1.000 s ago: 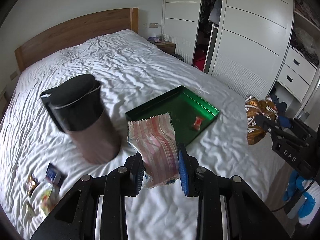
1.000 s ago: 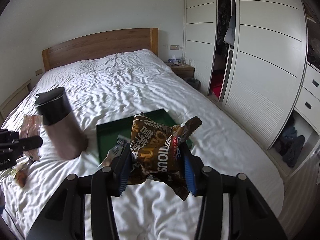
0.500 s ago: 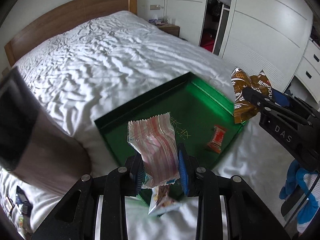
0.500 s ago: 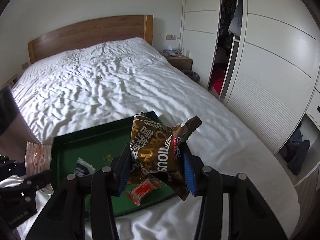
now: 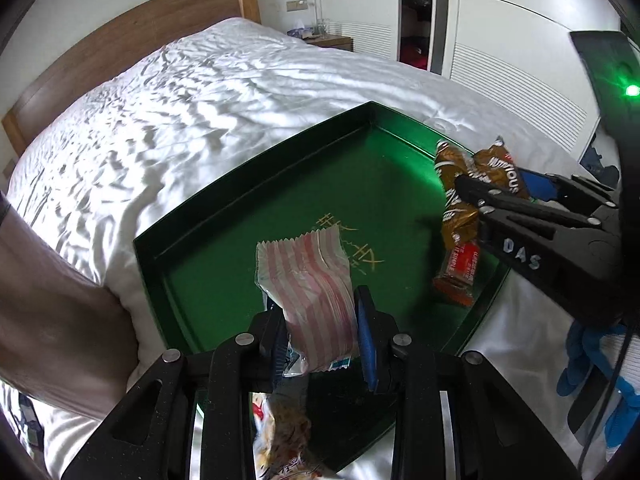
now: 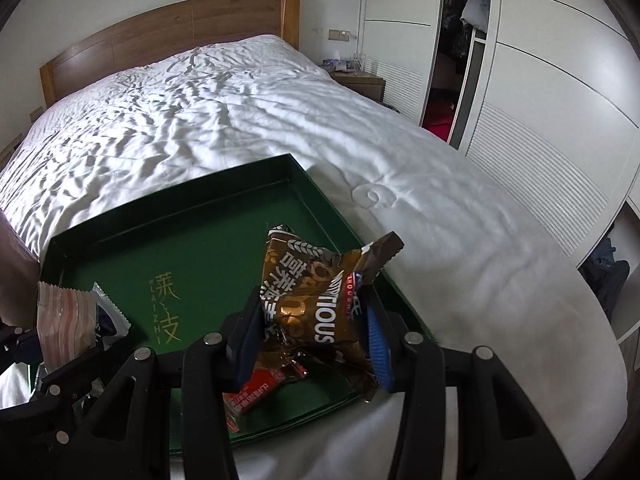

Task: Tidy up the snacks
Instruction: 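Carry the pink packet and brown bag over the green tray with both tools, then open both tools to drop the packets into the green tray and withdraw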

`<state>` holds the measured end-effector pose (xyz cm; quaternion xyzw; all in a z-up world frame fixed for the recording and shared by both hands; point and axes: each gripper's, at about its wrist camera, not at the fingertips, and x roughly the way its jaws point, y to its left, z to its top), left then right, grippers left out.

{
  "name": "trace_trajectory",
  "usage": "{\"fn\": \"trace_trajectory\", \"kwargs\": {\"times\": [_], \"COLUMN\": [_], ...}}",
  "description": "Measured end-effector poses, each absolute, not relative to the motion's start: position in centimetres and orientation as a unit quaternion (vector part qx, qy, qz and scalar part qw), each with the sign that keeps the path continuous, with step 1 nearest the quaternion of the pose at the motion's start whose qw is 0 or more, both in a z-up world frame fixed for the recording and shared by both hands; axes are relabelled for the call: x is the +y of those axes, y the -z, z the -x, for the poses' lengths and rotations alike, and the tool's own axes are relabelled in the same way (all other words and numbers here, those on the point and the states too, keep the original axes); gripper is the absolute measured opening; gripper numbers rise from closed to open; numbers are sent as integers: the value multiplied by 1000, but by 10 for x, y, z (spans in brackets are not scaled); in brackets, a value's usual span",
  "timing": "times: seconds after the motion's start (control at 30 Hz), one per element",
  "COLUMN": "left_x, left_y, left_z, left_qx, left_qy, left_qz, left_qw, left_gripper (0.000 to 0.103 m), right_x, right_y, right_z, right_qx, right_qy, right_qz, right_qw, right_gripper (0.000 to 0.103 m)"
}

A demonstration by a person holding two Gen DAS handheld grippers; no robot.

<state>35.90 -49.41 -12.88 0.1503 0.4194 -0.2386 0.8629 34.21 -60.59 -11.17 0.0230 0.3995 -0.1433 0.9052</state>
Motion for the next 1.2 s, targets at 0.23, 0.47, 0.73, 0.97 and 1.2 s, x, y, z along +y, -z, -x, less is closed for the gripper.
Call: {"fn": "trace_trajectory", "kwargs": {"times": [0.23,0.47,0.73,0.97,1.2], "left_x": [-502,-506,-507,-504,-496], "left_y": [136,139,142,140,126], "left_z": [-355,-349,-349,-352,-354], "left_qx": [411,393,381,384,388], "left_qy": [233,224,220,217,206], "left_qz": [-159,-173,-179,-177,-182], "left_qw": [867,875,880,880,880], "left_gripper": [26,27,31,40,40], "right_x": [-610,-610,-608,-606,-602], "right_y": [118,121,122,113,85], "right_z": [-342,-342,-340,-338,-330], "right_qx": [399,395,388,380,369], "right_qy": [144,146,147,152,161], "right_qz": [-19,-17,-16,-12,-9], "right_qw": [905,907,910,912,915], "right_gripper": [14,16,16,51,52]}}
